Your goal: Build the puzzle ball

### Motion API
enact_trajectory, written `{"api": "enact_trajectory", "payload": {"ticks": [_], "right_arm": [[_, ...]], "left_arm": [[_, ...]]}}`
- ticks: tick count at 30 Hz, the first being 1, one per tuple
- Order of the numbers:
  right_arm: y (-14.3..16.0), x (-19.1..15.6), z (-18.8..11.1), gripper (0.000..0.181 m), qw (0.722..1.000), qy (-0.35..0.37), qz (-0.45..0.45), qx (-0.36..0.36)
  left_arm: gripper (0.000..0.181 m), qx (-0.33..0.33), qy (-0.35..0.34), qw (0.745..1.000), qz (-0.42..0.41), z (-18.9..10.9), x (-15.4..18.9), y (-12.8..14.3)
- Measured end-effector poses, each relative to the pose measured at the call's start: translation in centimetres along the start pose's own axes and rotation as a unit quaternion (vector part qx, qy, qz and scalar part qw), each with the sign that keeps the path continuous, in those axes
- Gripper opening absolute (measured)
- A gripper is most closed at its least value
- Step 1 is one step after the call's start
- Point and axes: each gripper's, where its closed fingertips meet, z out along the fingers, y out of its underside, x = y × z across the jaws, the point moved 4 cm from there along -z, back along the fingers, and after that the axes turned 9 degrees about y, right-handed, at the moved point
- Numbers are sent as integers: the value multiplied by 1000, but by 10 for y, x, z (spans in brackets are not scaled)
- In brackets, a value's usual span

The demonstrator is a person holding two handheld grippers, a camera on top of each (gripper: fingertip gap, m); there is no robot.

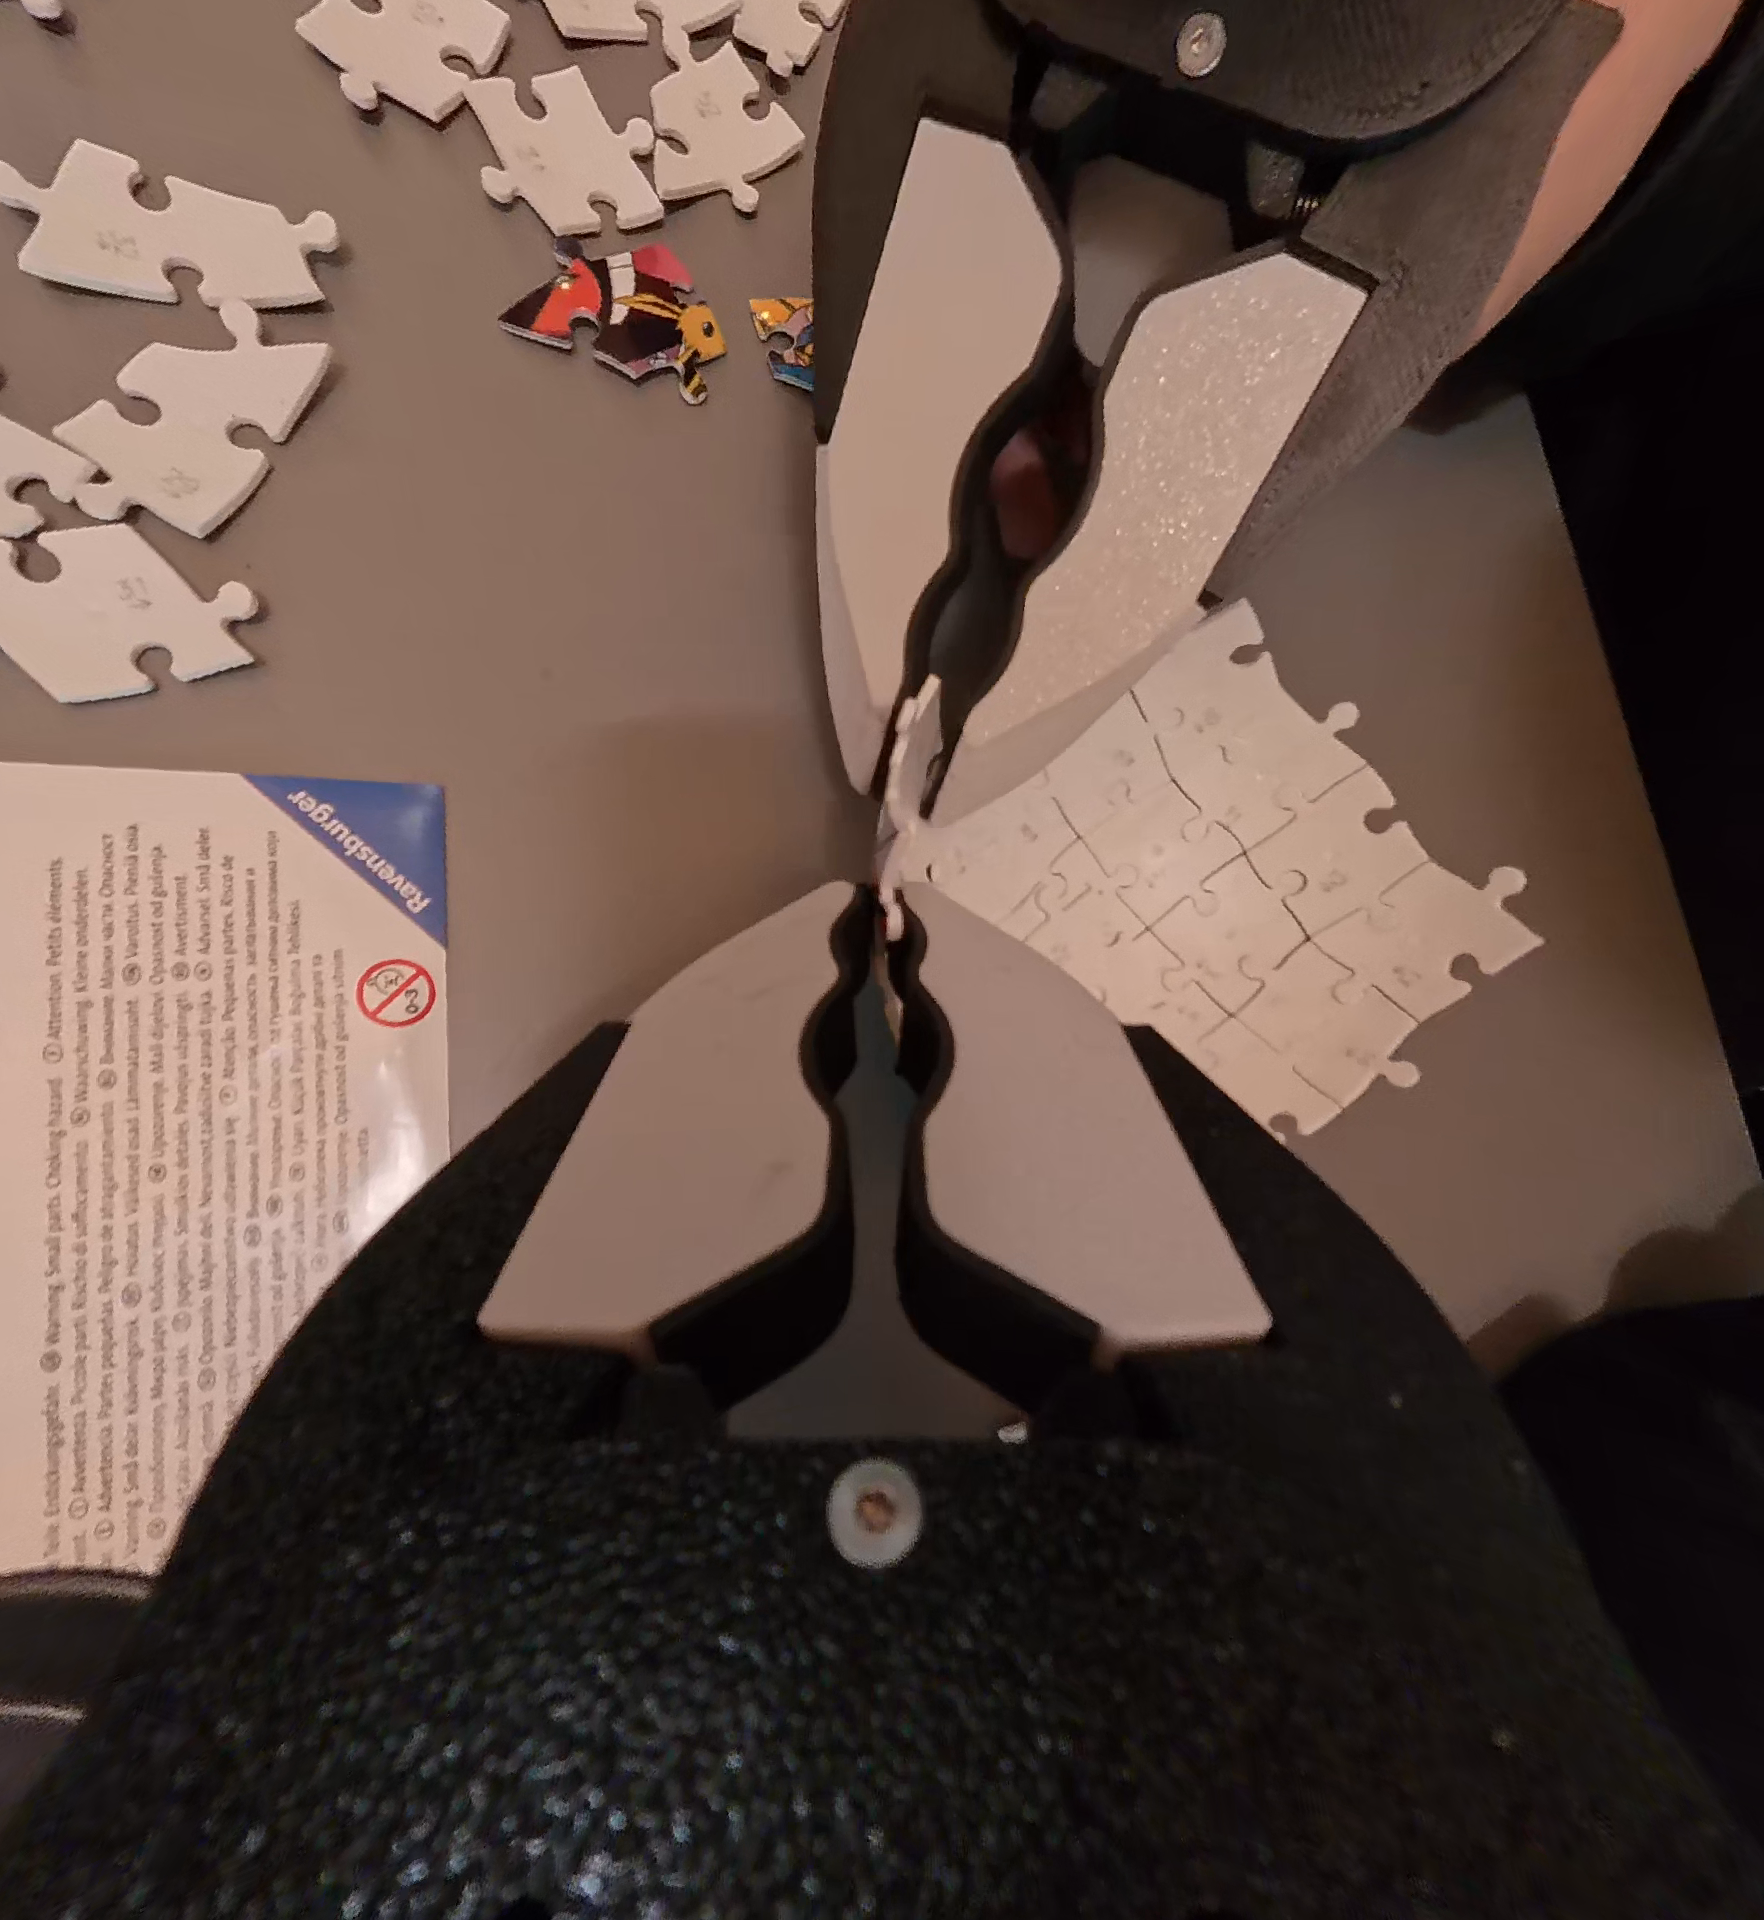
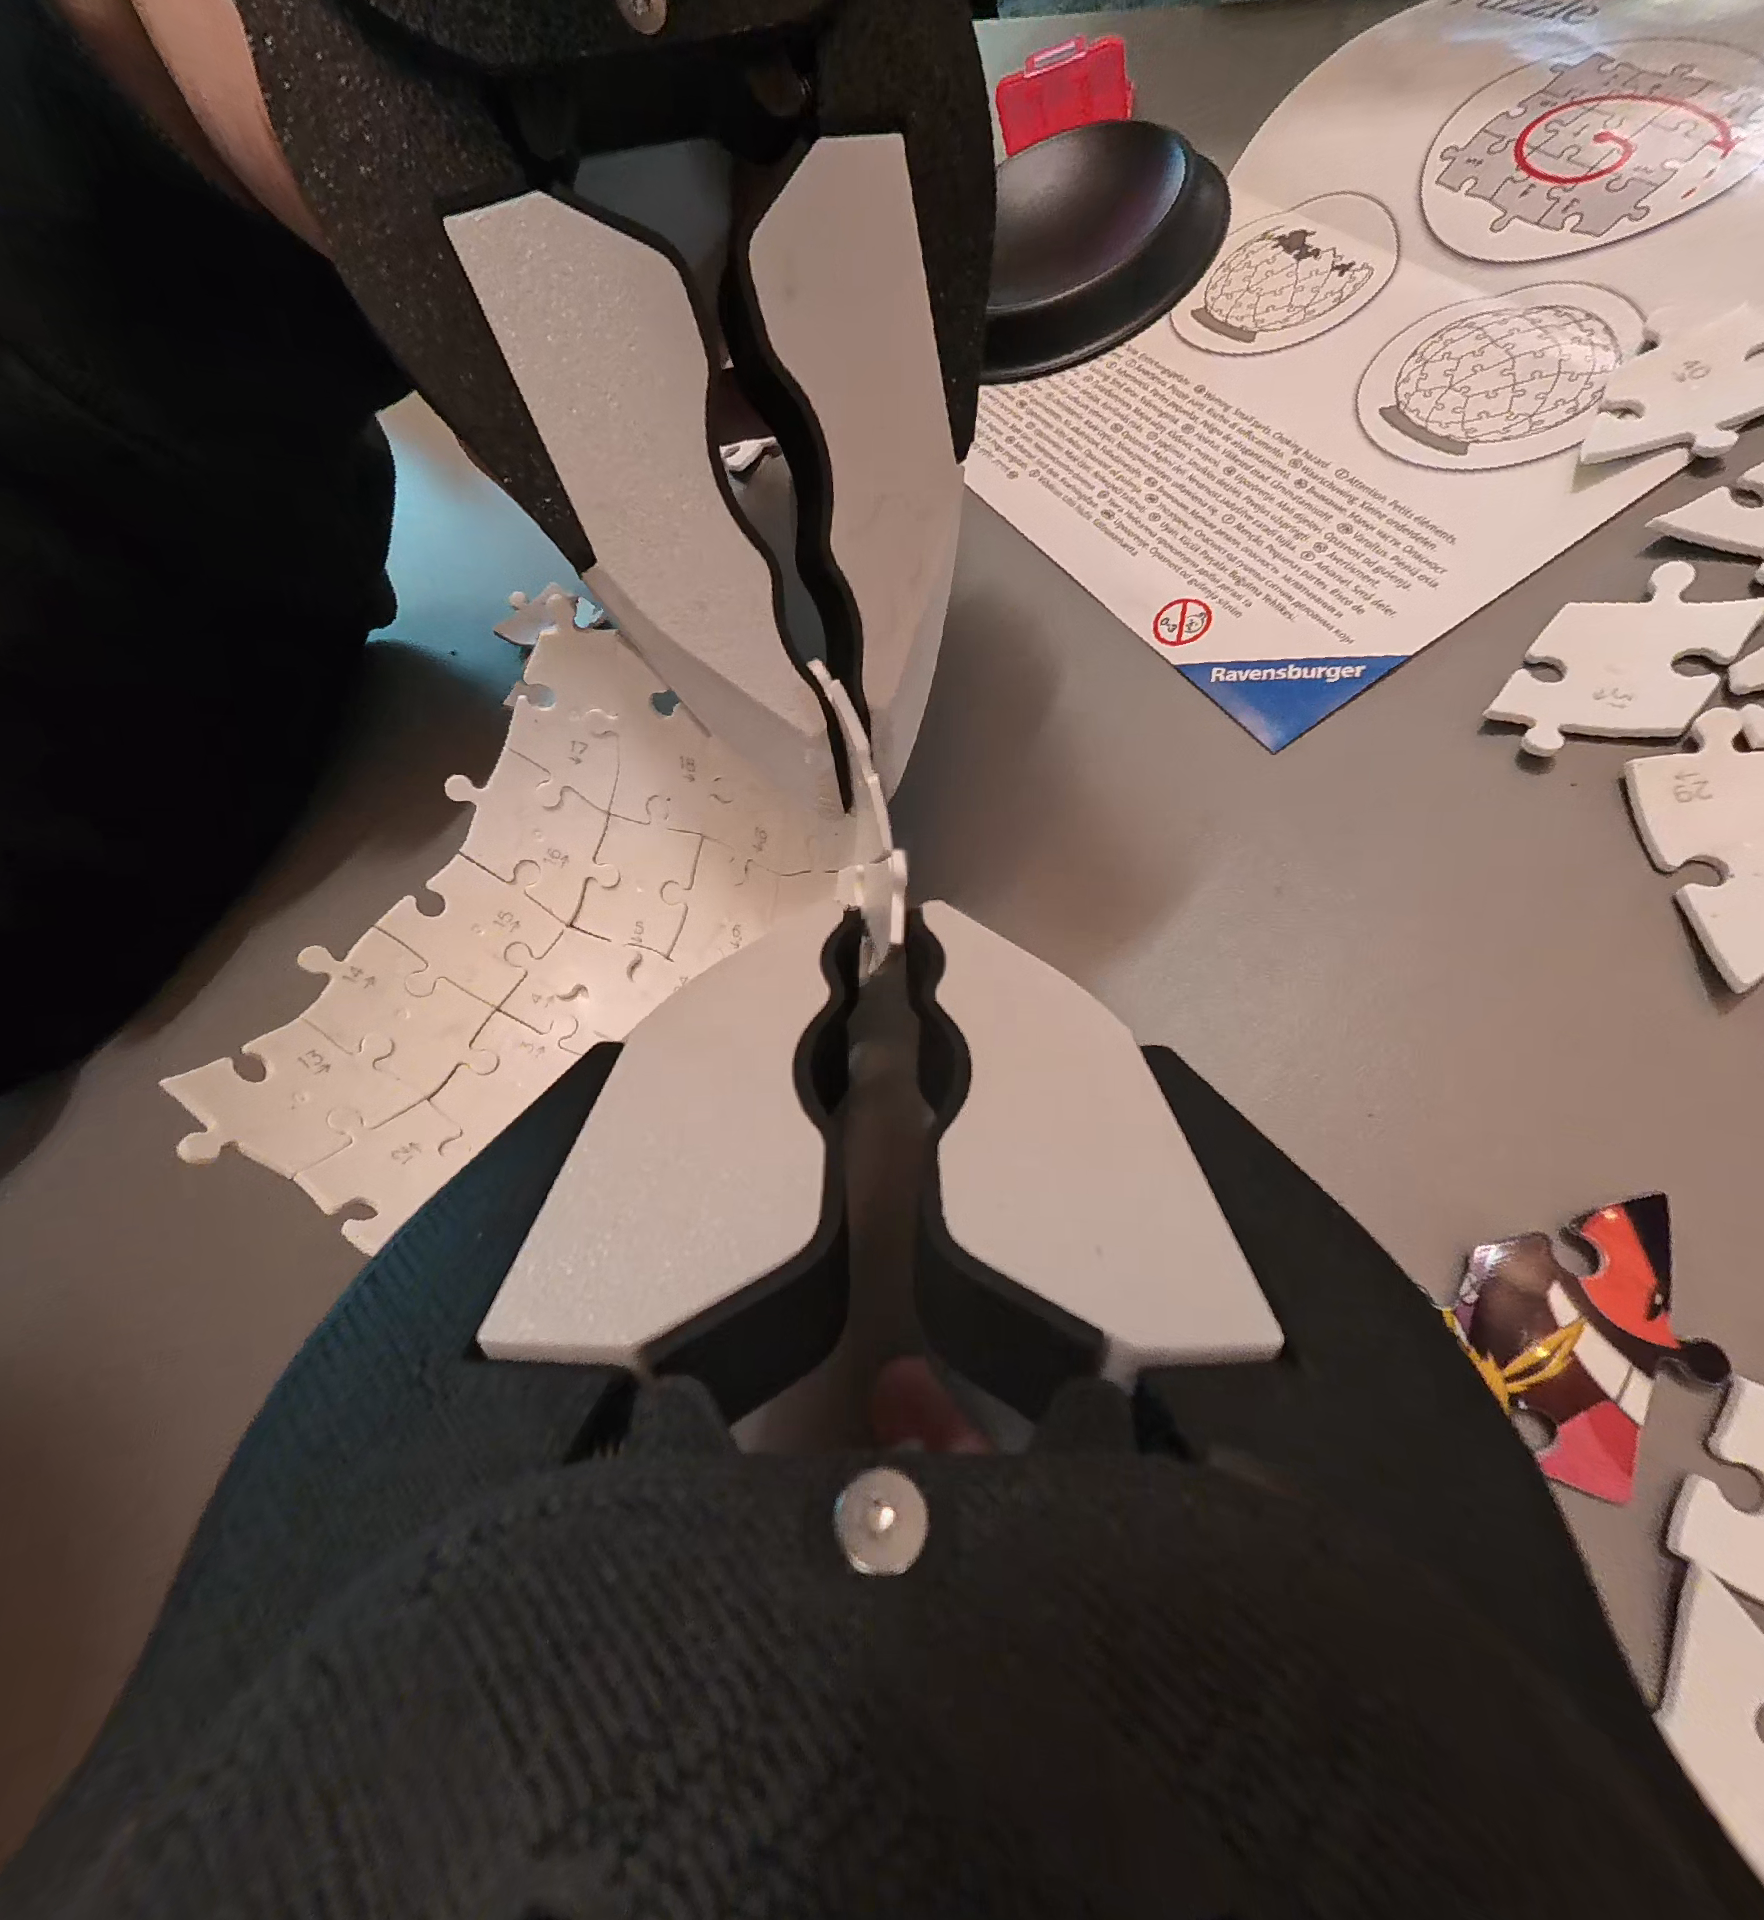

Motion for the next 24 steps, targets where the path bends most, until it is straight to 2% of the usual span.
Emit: {"api": "enact_trajectory", "payload": {"ticks": [13, 20, 24], "right_arm": [[4, -5, 8, 16, 1000, -6, 7, -23], [4, -7, 10, 15, 999, -22, 5, -30], [5, -9, 11, 7, 998, -40, 18, -41]], "left_arm": [[2, 1, 4, 1000, 3, 0, 1, -1], [1, 5, 8, 1000, 9, 0, 3, -2], [1, 2, 8, 1000, 8, 1, 3, -1]]}}
